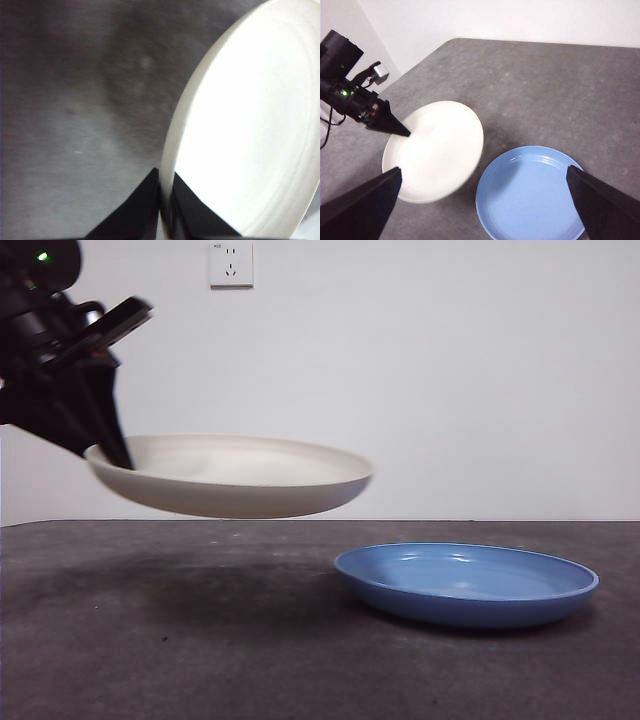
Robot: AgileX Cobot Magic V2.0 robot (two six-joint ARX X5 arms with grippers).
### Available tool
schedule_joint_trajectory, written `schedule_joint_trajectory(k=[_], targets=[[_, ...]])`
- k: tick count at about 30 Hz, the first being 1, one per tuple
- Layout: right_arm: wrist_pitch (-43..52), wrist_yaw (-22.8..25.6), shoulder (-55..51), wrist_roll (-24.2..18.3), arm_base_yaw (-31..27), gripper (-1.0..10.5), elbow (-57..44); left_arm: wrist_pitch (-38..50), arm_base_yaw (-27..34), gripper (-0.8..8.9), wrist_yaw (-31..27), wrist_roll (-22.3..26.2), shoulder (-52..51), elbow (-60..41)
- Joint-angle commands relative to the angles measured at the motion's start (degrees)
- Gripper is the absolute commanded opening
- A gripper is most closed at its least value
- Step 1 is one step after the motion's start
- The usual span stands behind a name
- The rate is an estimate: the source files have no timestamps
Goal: Pick up the white plate, put it on the blue plate, put it on desk
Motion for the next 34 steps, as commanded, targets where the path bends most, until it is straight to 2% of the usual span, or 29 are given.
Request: schedule_joint_trajectory(k=[1, 8, 12, 26, 34], targets=[[0.52, 0.0, 0.15, 0.17, 0.13, 5.8, 1.66, 1.38, -2.47, 0.06, 0.37, -3.96, 1.05, 1.07], [0.13, -0.09, 0.15, 0.22, 0.13, 5.8, 2.29, 8.04, -9.44, 0.08, 0.28, -11.93, 3.15, 1.09], [-0.33, -0.22, 0.15, 0.2, 0.13, 5.8, 2.29, 10.38, -12.15, 0.08, 0.28, -14.91, 6.08, 2.69], [-0.76, -1.31, 0.15, 0.17, 0.2, 5.8, 2.29, 5.62, -18.14, 0.08, 0.11, -16.13, 23.41, 22.34], [-0.76, -1.31, 0.15, 0.15, 0.7, 5.8, 2.29, 4.39, -20.17, 0.08, -0.26, -16.37, 31.1, 27.45]])
